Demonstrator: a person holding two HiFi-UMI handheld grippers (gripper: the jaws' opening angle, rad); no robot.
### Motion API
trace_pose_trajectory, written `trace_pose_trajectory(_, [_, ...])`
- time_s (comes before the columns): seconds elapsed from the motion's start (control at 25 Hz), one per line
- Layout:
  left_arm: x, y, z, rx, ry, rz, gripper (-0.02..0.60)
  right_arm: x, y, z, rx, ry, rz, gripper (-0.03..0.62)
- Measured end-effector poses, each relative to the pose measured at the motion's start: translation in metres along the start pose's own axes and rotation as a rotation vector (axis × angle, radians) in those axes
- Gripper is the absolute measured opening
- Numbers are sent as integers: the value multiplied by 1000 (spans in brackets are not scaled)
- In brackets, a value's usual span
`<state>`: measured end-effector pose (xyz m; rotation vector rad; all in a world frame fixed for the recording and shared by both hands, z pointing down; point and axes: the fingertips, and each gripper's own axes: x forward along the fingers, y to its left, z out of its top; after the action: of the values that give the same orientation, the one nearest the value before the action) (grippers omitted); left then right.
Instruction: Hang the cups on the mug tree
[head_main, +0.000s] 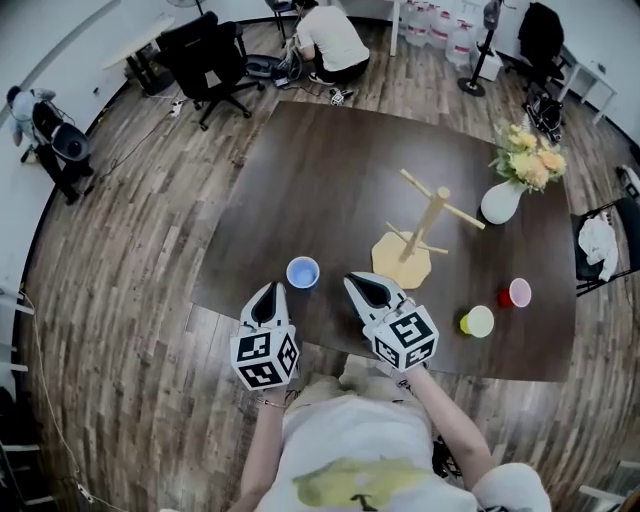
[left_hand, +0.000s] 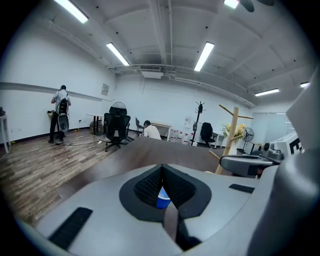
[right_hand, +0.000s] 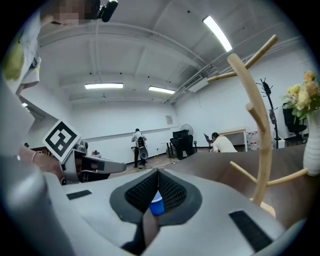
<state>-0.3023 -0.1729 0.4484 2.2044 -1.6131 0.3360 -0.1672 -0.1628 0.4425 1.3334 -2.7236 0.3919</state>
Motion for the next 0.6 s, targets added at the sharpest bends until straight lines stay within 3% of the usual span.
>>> trace_pose_trajectory(0.2, [2, 8, -15, -41, 33, 35, 15, 20, 10, -7, -49, 35, 82, 21])
trace_pose_trajectory(0.6, [8, 28, -45, -64, 126, 51, 15, 56, 19, -60, -71, 170, 120, 23])
